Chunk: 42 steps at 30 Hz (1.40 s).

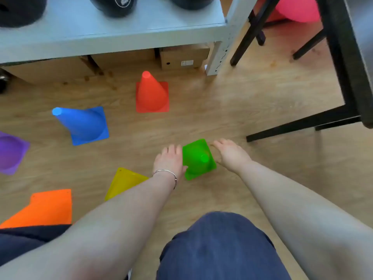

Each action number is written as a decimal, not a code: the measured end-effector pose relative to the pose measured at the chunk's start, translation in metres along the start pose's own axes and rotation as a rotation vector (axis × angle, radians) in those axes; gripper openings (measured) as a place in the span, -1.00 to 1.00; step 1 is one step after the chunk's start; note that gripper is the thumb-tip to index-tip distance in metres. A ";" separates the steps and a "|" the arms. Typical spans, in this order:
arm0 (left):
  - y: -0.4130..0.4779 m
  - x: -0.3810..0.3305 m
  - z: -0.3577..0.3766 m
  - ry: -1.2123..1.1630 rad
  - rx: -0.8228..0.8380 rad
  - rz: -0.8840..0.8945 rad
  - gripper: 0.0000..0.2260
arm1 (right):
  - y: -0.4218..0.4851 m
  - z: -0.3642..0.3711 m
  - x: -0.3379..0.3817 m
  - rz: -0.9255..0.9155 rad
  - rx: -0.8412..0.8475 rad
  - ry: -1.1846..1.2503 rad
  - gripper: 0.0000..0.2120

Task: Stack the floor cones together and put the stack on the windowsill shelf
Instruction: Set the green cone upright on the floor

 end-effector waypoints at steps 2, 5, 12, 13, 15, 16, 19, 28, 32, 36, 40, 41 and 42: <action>0.000 -0.002 0.014 -0.043 0.042 -0.050 -0.37 | 0.002 0.012 -0.002 -0.031 0.015 0.016 -0.41; 0.003 -0.001 0.033 -0.092 0.067 -0.096 -0.39 | 0.007 0.028 -0.007 -0.074 0.042 0.006 -0.35; 0.004 0.004 0.053 -0.152 0.231 -0.162 -0.29 | 0.019 0.045 -0.008 -0.062 0.095 0.027 -0.20; 0.003 0.001 0.055 -0.171 0.280 -0.185 -0.25 | 0.021 0.047 -0.007 -0.046 0.117 0.032 -0.16; 0.001 -0.006 0.060 -0.239 0.337 -0.236 -0.19 | 0.025 0.050 -0.005 -0.028 0.151 0.037 -0.10; 0.000 -0.009 0.063 -0.273 0.343 -0.255 -0.17 | 0.028 0.052 -0.004 -0.035 0.161 0.040 -0.08; 0.000 -0.011 0.067 -0.312 0.292 -0.298 -0.19 | 0.034 0.055 -0.004 -0.054 0.163 0.064 -0.04; 0.016 0.027 0.055 -0.352 0.197 -0.292 -0.24 | 0.031 0.059 0.005 0.068 0.116 0.345 -0.12; 0.013 0.037 0.051 -0.463 0.150 -0.305 -0.25 | 0.023 0.051 0.009 0.102 0.079 0.509 -0.17; 0.017 0.045 0.038 -0.544 0.075 -0.295 -0.27 | 0.023 0.040 0.016 0.127 0.030 0.609 -0.19; 0.030 0.059 0.009 -0.623 0.001 -0.319 -0.29 | 0.037 0.017 0.031 0.130 -0.008 0.699 -0.16; 0.034 0.063 0.000 -0.629 -0.021 -0.322 -0.29 | 0.042 0.009 0.036 0.125 -0.015 0.711 -0.15; 0.038 0.067 -0.009 -0.632 -0.044 -0.324 -0.30 | 0.048 0.002 0.041 0.117 -0.021 0.719 -0.15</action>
Point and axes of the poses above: each hand's wrist, its own y-axis towards the middle knuckle, its own z-axis out of the palm, x = y × z, the point moved 1 cm from there along y, towards the middle knuckle, and after that the axes turned 14 degrees about -x, right-handed, at the moved point
